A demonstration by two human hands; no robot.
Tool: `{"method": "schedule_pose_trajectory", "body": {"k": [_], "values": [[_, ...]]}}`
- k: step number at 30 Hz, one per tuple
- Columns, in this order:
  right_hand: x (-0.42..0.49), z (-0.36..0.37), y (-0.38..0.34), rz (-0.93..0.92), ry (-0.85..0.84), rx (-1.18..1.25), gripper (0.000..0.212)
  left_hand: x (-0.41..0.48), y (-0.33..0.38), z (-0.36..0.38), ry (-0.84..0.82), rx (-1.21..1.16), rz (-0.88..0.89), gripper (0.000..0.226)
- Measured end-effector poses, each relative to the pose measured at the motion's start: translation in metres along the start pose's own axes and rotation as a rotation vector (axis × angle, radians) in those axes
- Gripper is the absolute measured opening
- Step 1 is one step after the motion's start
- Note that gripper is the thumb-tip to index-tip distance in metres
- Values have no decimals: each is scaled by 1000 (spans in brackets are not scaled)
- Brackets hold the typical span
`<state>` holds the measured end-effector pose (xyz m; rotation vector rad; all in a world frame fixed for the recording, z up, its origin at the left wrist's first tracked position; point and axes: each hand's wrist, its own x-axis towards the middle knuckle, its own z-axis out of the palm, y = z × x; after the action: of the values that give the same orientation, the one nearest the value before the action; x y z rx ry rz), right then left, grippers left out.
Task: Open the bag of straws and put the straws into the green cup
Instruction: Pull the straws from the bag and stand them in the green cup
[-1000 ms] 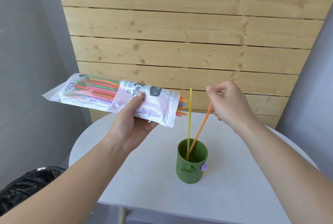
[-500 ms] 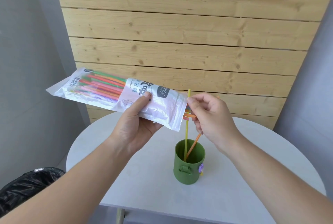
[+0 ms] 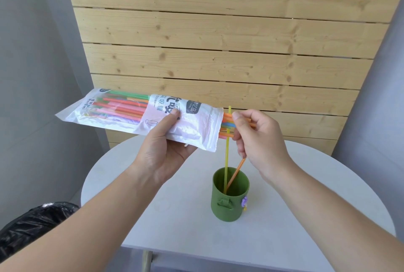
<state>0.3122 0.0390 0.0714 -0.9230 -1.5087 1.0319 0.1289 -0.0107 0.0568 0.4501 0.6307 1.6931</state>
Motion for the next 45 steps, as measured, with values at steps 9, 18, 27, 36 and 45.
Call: {"method": "schedule_pose_trajectory", "body": {"k": [9,18,27,36,45], "values": [[6,-5,-2,98,87,223,15,5,6,-7,38,-61,20,13],[22,-44,-6,96,54,157,16,13,20,-28,51,-97,70,27],[30,-120,-16,142,32,50,15,20,32,-53,102,-92,126,24],[25,-170,-30,179,-158,-322,21,23,21,-51,86,-31,96,24],[24,-149,-41,184,-321,-609,24,21,12,-37,75,27,63,22]]}}
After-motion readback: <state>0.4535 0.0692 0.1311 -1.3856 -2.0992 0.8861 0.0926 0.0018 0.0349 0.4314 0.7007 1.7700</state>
